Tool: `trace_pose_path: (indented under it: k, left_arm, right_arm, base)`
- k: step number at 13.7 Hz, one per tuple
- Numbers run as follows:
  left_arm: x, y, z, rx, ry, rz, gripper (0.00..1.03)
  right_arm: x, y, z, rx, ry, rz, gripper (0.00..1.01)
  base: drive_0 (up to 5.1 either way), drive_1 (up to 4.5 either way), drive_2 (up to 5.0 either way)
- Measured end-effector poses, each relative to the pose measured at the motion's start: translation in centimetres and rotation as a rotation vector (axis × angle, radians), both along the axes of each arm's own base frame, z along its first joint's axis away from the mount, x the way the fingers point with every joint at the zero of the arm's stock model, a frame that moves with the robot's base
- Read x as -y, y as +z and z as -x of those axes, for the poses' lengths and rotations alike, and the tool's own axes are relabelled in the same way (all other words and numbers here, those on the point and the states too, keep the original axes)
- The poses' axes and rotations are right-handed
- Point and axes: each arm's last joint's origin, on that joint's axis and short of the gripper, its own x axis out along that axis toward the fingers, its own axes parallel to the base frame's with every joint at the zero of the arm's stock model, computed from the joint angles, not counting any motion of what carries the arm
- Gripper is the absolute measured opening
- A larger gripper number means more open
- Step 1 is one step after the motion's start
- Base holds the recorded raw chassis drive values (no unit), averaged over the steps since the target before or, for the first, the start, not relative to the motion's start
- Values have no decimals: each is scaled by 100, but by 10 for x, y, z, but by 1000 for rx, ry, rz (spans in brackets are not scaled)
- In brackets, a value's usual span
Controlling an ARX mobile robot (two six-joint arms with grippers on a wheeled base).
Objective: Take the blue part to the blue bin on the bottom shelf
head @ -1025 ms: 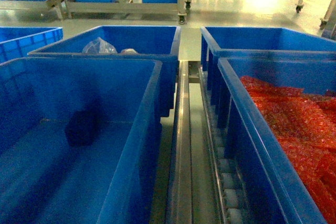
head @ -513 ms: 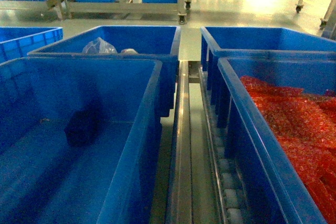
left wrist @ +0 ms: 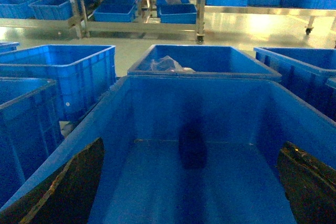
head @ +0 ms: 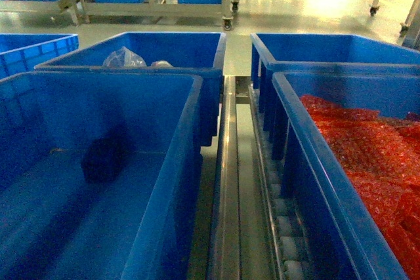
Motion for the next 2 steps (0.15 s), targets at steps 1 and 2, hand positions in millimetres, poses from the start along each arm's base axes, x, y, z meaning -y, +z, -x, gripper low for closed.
trace_pose_path:
  k: [1, 2]
  left_arm:
    - [0, 0, 0, 0, 0, 0, 98]
    - [0, 0, 0, 0, 0, 0, 98]
  right_arm:
    - [0, 0, 0, 0, 0, 0, 98]
    - [0, 0, 0, 0, 0, 0, 98]
  base:
    - [0, 0, 0]
    - [0, 0, 0]
